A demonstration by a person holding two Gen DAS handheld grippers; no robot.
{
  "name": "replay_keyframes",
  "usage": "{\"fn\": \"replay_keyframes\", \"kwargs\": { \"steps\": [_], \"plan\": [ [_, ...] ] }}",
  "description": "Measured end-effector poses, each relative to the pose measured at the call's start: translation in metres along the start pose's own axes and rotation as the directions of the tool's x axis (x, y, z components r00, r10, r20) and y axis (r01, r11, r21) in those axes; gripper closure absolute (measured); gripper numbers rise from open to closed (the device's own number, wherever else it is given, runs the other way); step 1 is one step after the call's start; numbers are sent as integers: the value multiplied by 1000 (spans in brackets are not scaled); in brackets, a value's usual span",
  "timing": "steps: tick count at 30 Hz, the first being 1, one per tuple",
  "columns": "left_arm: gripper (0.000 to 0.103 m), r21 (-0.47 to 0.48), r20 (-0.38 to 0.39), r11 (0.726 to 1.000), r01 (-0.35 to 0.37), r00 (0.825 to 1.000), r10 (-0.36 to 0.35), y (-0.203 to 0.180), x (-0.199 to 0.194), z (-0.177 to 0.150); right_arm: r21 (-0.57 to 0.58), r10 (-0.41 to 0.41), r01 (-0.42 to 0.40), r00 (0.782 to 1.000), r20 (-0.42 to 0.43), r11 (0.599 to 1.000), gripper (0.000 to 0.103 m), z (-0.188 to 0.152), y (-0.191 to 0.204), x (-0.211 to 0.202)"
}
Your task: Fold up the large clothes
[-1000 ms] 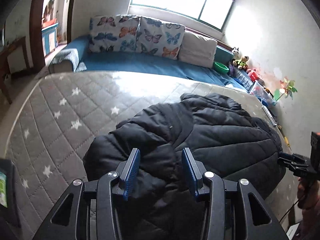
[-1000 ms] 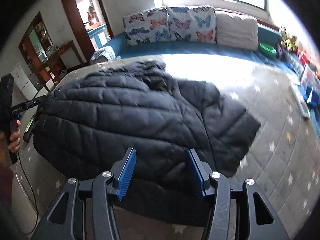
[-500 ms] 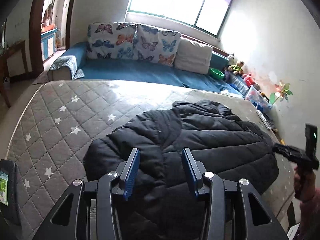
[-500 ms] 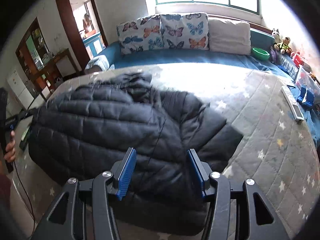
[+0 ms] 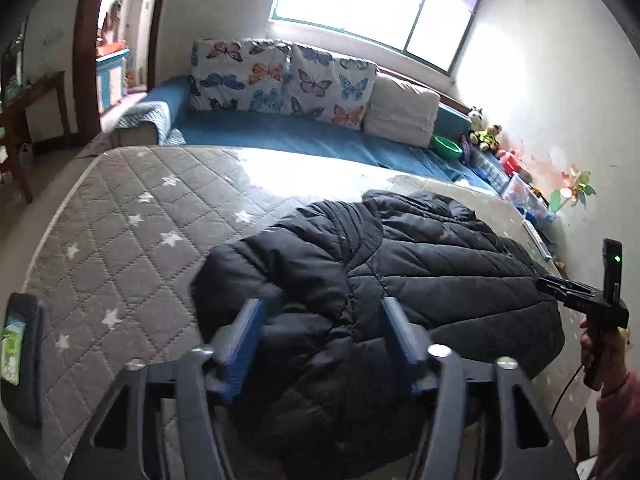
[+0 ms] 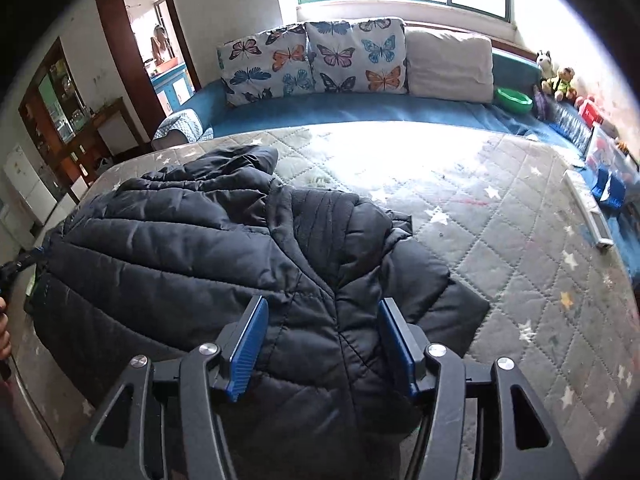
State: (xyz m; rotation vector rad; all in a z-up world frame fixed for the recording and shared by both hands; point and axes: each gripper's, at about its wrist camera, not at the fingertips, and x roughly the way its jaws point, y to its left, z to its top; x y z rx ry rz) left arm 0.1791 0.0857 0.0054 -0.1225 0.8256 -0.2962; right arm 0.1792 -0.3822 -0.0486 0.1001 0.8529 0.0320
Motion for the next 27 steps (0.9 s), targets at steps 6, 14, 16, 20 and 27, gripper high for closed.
{"fn": "replay_keyframes", "kwargs": {
  "steps": [6, 14, 16, 20, 27],
  "plan": [
    [24, 4, 19, 999, -52, 998, 52, 7, -25, -18, -7, -36, 36, 999, 31, 999, 30, -7, 1, -17],
    [20, -52, 8, 997, -65, 998, 65, 24, -42, -42, -3, -57, 57, 997, 55, 998, 24, -15, -3, -32],
    [20, -61, -1, 997, -54, 999, 54, 23, -42, -45, -1, -53, 53, 997, 57, 999, 22, -18, -6, -34],
    [20, -86, -19, 996, -15, 1000, 13, 22, -42, -55, 34, -15, 14, 999, 46, 999, 20, -25, -17, -36],
    [20, -168, -68, 985, 37, 996, -49, 26, -28, -61, 185, 120, -119, 993, 7, 975, 19, -50, -49, -32]
  ]
}}
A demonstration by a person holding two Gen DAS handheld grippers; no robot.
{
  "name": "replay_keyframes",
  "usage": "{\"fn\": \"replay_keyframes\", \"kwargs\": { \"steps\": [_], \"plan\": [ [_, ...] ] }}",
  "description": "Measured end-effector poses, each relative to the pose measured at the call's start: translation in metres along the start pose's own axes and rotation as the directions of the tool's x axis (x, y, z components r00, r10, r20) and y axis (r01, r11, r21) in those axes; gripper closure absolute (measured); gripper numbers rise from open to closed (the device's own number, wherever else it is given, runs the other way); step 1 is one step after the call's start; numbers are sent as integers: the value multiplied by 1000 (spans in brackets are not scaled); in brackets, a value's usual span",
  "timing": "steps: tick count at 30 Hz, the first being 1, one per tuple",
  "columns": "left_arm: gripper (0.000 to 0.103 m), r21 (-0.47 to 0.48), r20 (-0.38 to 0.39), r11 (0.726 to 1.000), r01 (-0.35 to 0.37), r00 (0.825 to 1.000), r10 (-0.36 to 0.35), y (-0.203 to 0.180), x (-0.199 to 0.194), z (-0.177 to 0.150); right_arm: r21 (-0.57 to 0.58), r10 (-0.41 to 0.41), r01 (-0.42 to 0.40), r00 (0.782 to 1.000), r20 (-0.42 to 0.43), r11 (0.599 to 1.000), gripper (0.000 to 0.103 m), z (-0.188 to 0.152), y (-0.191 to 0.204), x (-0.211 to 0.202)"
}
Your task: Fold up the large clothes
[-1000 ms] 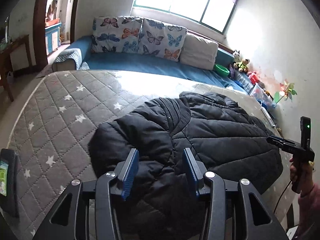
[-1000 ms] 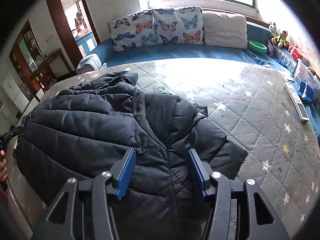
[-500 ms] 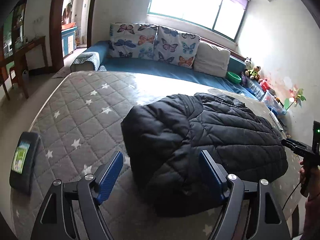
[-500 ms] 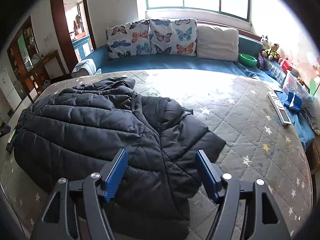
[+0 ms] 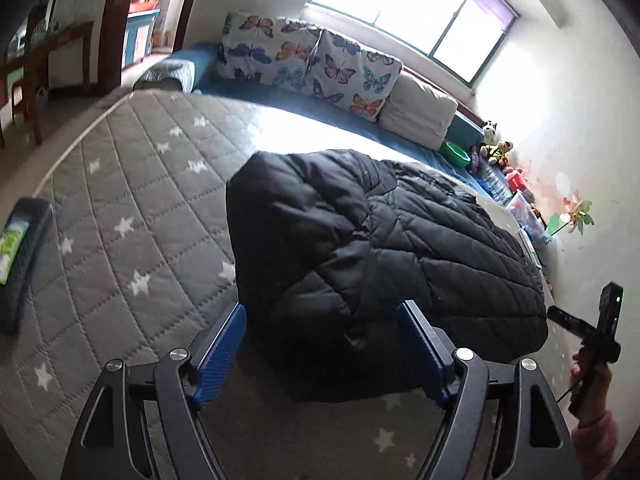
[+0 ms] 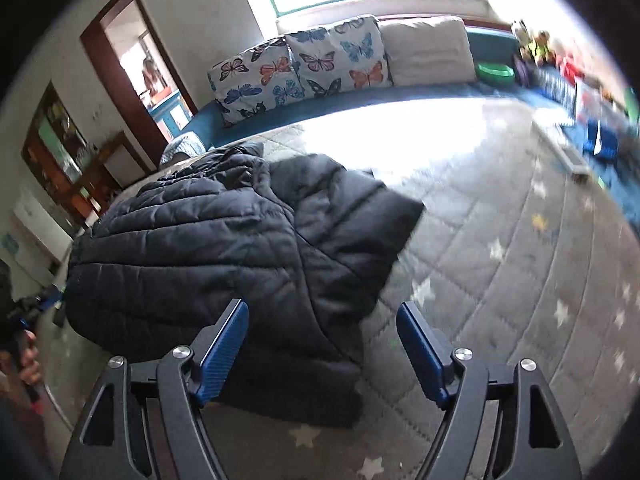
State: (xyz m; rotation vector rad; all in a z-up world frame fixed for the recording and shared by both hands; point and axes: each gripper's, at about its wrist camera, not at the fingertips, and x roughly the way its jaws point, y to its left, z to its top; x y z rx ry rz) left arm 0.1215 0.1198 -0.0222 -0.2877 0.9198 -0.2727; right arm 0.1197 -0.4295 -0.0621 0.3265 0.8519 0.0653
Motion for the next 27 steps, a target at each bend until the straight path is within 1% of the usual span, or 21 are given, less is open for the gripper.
{"fn": "replay_keyframes", "kwargs": {
  "steps": [5, 8, 12, 15, 18, 20, 22, 24, 26, 27],
  "plan": [
    [20, -24, -16, 1000, 19, 1000, -19, 2, 8, -1, 62, 48, -46, 999, -26, 997, 19, -8, -12, 5],
    [20, -27, -30, 999, 30, 999, -30, 3, 11, 0, 63, 58, -56, 998, -35, 996, 18, -7, -10, 8],
    [20, -47, -33, 998, 37, 999, -38, 5, 15, 4, 89, 106, -100, 993, -60, 991, 15, -5, -12, 17],
    [20, -84, -35, 995, 49, 998, -53, 11, 21, 9, 109, 143, -134, 987, -77, 985, 12, -5, -11, 26],
    [20, -132, -36, 988, 80, 996, -85, 21, 29, 17, 126, 175, -162, 979, -103, 979, 7, -4, -8, 36],
    [20, -163, -42, 982, 91, 994, -99, 27, 35, 21, 136, 190, -174, 975, -118, 975, 3, -2, -7, 41],
    [20, -186, -47, 977, 105, 992, -115, 33, 41, 25, 140, 198, -181, 972, -124, 974, 1, 0, -7, 44],
    [16, -195, -52, 974, 115, 991, -127, 37, 47, 28, 153, 216, -195, 968, -132, 969, 0, 2, -9, 47],
    [5, -205, -58, 971, 121, 989, -136, 40, 53, 31, 178, 232, -205, 962, -146, 962, 0, 3, -11, 52],
    [3, -207, -64, 971, 120, 989, -136, 41, 57, 33, 188, 239, -210, 959, -152, 960, 0, 4, -12, 54]
  ]
}}
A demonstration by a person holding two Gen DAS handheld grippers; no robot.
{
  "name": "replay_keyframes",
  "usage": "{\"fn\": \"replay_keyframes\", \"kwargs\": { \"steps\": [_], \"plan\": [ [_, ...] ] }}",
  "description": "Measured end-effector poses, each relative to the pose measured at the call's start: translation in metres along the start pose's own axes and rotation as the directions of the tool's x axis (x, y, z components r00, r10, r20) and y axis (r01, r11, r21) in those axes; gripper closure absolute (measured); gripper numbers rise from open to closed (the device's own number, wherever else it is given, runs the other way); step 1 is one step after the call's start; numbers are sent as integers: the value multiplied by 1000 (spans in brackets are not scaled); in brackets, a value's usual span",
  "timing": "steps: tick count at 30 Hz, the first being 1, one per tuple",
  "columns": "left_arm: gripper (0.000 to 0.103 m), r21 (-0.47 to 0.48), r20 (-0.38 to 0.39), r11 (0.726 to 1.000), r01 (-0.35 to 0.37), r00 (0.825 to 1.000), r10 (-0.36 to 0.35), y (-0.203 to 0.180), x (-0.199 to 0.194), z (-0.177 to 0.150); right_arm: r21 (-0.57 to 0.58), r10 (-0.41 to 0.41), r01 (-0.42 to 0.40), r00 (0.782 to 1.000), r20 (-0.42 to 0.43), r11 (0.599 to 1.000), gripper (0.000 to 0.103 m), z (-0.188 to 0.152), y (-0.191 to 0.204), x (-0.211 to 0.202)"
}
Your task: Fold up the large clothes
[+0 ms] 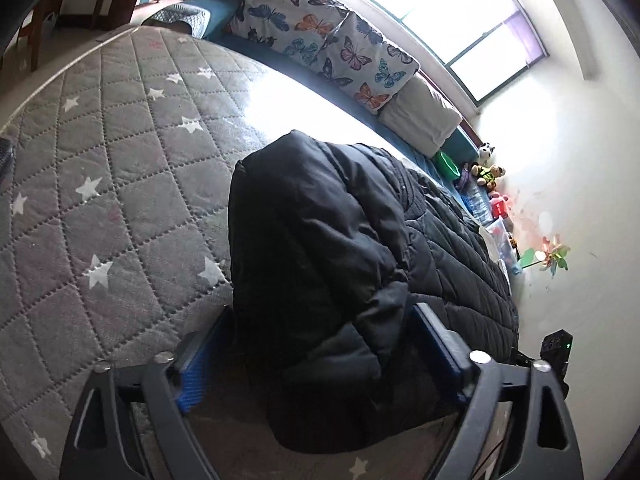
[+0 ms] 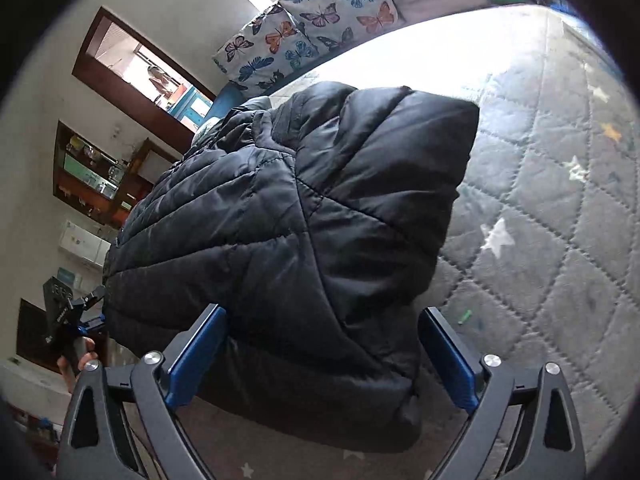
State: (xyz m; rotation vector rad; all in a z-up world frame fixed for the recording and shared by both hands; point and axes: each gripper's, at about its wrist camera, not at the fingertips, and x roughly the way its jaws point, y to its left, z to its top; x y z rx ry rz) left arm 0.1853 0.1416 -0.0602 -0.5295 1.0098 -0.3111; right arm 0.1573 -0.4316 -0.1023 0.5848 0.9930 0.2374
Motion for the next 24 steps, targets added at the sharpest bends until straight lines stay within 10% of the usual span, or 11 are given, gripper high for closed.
{"fn": "replay_keyframes", "kwargs": {
  "steps": [24],
  "plan": [
    [0, -69, -117, 996, 62, 991, -70, -3, 89, 43, 80, 46, -41, 997, -65, 996, 0, 7, -10, 6]
  ]
}}
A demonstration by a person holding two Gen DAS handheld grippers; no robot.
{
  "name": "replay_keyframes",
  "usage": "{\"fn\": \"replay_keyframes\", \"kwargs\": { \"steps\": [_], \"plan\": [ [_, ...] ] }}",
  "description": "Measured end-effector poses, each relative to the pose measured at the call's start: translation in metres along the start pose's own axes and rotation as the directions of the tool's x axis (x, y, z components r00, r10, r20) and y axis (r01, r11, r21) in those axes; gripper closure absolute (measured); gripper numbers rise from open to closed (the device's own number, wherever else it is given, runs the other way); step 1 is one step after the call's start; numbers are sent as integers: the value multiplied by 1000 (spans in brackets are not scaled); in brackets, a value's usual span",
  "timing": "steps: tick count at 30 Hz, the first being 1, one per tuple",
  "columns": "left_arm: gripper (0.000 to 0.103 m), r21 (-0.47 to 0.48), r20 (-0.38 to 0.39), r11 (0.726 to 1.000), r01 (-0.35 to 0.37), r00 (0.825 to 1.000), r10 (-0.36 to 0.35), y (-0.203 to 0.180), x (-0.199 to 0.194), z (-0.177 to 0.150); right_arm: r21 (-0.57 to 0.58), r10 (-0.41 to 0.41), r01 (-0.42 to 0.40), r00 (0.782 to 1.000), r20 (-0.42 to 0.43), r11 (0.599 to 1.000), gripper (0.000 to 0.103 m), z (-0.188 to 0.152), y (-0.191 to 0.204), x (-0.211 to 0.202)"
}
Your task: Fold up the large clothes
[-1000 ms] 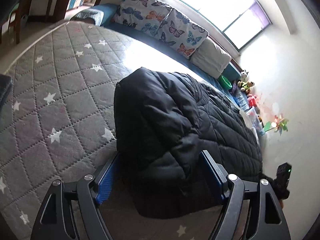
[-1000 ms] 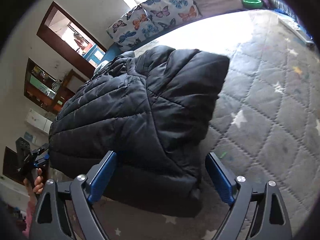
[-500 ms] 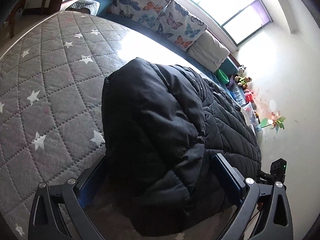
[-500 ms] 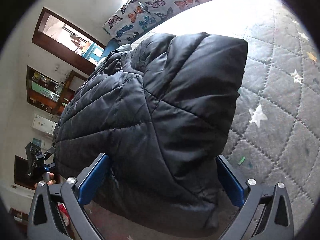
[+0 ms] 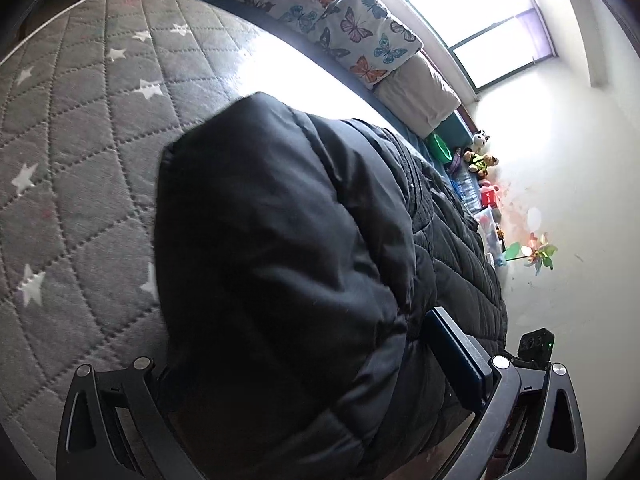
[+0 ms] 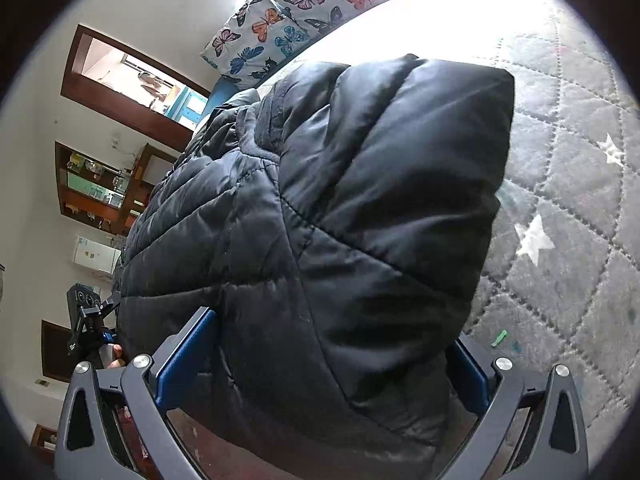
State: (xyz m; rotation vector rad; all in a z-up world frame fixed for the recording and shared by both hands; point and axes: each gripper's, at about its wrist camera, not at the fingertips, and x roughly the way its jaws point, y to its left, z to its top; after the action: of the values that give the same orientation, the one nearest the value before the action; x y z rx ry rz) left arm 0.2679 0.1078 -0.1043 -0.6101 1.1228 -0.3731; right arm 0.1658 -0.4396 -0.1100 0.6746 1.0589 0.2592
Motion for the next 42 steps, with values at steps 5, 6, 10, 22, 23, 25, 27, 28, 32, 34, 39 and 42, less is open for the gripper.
{"fn": "replay_keyframes", "kwargs": {
  "steps": [5, 6, 10, 22, 23, 25, 27, 28, 32, 34, 39, 42],
  "plan": [
    [0, -58, -43, 998, 19, 999, -22, 6, 19, 11, -5, 7, -7, 1000, 2, 1000, 0, 0, -1, 0],
    [0, -77, -54, 997, 26, 998, -30, 10, 21, 10, -3, 13, -13, 1000, 11, 1000, 0, -1, -1, -1],
    [0, -108, -66, 993, 46, 996, -54, 14, 34, 13, -19, 23, -21, 997, 68, 1000, 0, -6, -2, -2],
    [0, -130, -80, 989, 70, 993, -81, 9, 63, 26, -21, 27, -26, 998, 60, 999, 0, -3, -2, -1],
    [0, -138, -78, 988, 73, 993, -84, 8, 65, 28, -21, 23, -22, 998, 55, 1000, 0, -1, -1, -1],
    [0, -126, -72, 989, 71, 994, -80, 6, 69, 30, -50, 1, 1, 999, 42, 999, 0, 0, 4, -1],
    [0, -122, -72, 990, 71, 994, -81, 3, 74, 33, -67, 5, -2, 999, 38, 998, 0, 1, 3, -2],
    [0, -127, -74, 989, 75, 994, -85, 0, 75, 35, -58, 24, -21, 999, 38, 998, 0, 2, -2, -4],
    [0, -122, -74, 989, 78, 993, -88, -6, 88, 42, -56, 110, -109, 994, 12, 992, 0, 9, -12, -2],
    [0, -120, -75, 989, 81, 993, -90, -10, 92, 46, -76, 133, -133, 991, 2, 988, 0, 12, -10, 3],
    [0, -130, -88, 989, 75, 992, -86, -25, 106, 48, -97, 113, -114, 994, -16, 989, 0, 14, 0, 10],
    [0, -113, -105, 990, 87, 990, -99, -21, 105, 39, -107, 124, -130, 991, -57, 986, 0, 12, -1, 8]
  ]
}}
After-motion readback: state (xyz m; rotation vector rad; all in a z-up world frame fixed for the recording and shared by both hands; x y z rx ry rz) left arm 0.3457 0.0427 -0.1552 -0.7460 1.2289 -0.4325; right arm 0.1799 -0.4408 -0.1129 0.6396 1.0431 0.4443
